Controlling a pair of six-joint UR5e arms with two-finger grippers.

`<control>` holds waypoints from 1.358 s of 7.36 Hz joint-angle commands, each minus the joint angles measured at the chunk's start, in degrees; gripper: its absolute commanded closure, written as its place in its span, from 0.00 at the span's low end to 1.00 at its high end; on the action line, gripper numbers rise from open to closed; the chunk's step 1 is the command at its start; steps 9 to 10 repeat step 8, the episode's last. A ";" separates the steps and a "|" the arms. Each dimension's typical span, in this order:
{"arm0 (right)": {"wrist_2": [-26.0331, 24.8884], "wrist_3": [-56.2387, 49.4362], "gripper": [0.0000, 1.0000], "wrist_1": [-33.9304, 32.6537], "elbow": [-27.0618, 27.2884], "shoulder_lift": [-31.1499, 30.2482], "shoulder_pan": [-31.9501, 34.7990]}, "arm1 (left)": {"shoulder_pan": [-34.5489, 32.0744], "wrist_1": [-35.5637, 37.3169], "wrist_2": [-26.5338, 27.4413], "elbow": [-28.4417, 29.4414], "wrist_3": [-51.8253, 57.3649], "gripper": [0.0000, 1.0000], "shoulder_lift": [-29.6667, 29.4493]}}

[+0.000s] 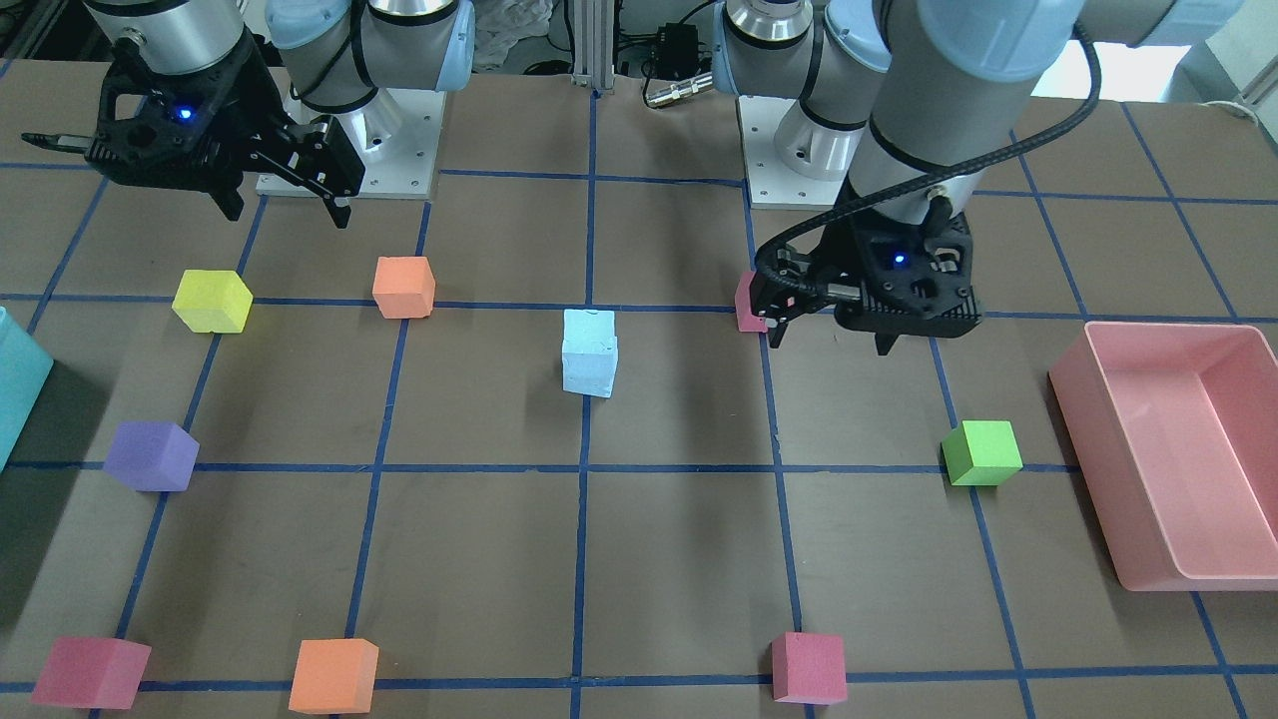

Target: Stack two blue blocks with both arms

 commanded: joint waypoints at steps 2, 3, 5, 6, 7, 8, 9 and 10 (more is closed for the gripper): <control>-0.08 0.00 0.00 -0.07 -0.01 0.16 0.00 | 3.38 -4.43 1.46 -0.19 1.61 0.00 2.73; 0.01 0.00 0.00 -0.25 -0.01 0.16 -0.09 | 3.39 -4.44 0.85 0.24 1.61 0.00 3.17; 0.01 0.00 0.00 -0.86 -0.10 0.25 -0.17 | 3.30 -4.70 1.20 -0.19 1.79 0.00 3.79; 0.01 0.00 0.00 -0.95 -0.10 0.16 -0.09 | 3.65 -4.79 1.20 -0.02 2.48 0.00 3.96; 0.10 0.09 0.00 -0.86 -0.10 0.25 -0.18 | 3.22 -4.88 1.20 -0.10 2.49 0.00 3.96; 0.54 0.00 0.00 -0.95 -0.10 0.16 0.00 | 3.21 -5.23 1.28 -0.19 2.49 0.00 4.14; 0.54 0.00 0.00 -0.95 -0.10 0.16 0.00 | 3.21 -5.23 1.28 -0.19 2.49 0.00 4.14; 0.54 0.00 0.00 -0.95 -0.10 0.16 0.00 | 3.21 -5.23 1.28 -0.19 2.49 0.00 4.14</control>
